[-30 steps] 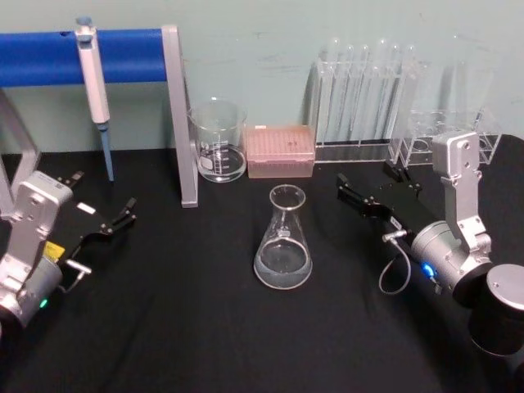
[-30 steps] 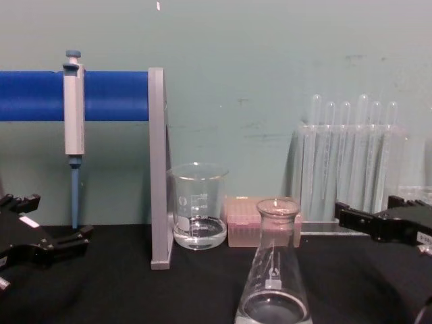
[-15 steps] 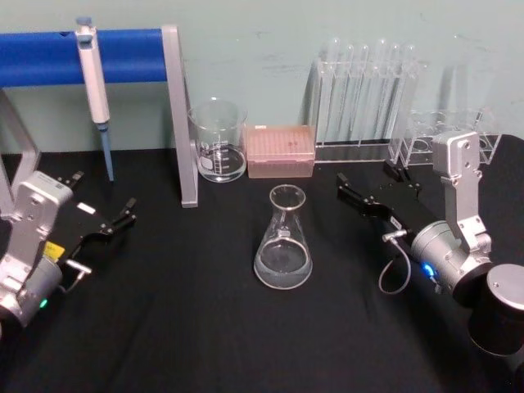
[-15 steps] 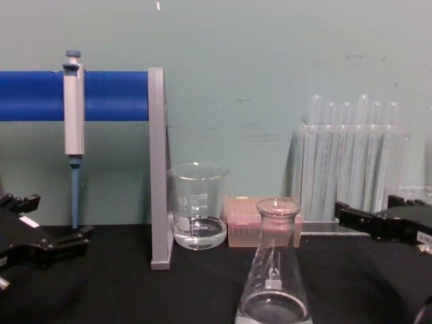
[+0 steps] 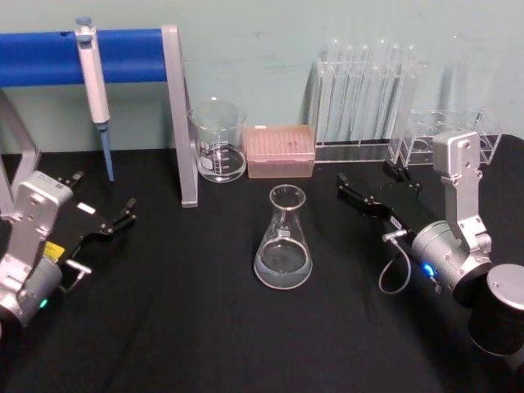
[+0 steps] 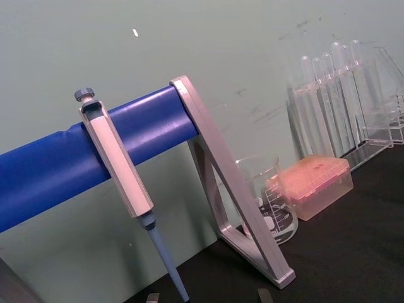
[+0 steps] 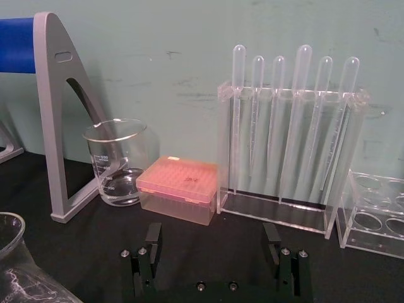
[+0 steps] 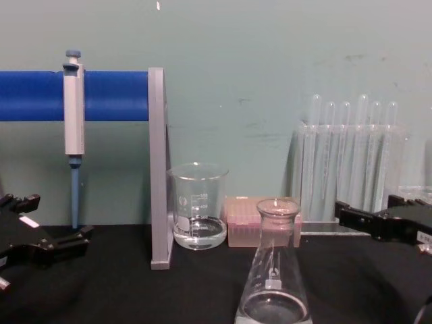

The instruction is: Grasp the erlenmeyer flask with one hand, shake it three times, then place it back.

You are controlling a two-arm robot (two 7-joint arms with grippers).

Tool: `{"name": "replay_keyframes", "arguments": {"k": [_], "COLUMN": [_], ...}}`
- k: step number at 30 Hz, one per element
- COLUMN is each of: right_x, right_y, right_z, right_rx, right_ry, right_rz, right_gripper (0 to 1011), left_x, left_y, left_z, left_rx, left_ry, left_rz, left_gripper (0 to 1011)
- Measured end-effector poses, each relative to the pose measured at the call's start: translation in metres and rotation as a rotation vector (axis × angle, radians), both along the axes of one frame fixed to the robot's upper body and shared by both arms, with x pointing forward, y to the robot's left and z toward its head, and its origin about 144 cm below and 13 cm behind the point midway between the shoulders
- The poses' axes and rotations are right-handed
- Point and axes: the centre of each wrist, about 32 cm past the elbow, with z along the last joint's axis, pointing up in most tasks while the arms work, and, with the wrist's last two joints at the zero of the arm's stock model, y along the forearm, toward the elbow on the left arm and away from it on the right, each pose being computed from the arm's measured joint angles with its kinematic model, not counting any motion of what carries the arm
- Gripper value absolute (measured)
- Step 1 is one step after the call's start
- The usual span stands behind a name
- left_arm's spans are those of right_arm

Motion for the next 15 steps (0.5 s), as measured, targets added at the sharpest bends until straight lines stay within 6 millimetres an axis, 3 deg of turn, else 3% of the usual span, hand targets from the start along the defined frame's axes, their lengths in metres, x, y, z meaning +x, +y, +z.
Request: {"name": "replay_keyframes", "arguments": {"k": [15], "right_x": [0.0000], "right_y": [0.0000], "right_z": [0.0000], "right_rx": [0.000], "right_ry": [0.000], "right_rz": [0.000], "right_gripper": [1000], "left_x": [0.0000], "left_y": [0.0000], "left_z": [0.0000], "left_rx": [0.000], "left_ry": [0.000], "left_rz": [0.000], "left_gripper": [1001]}}
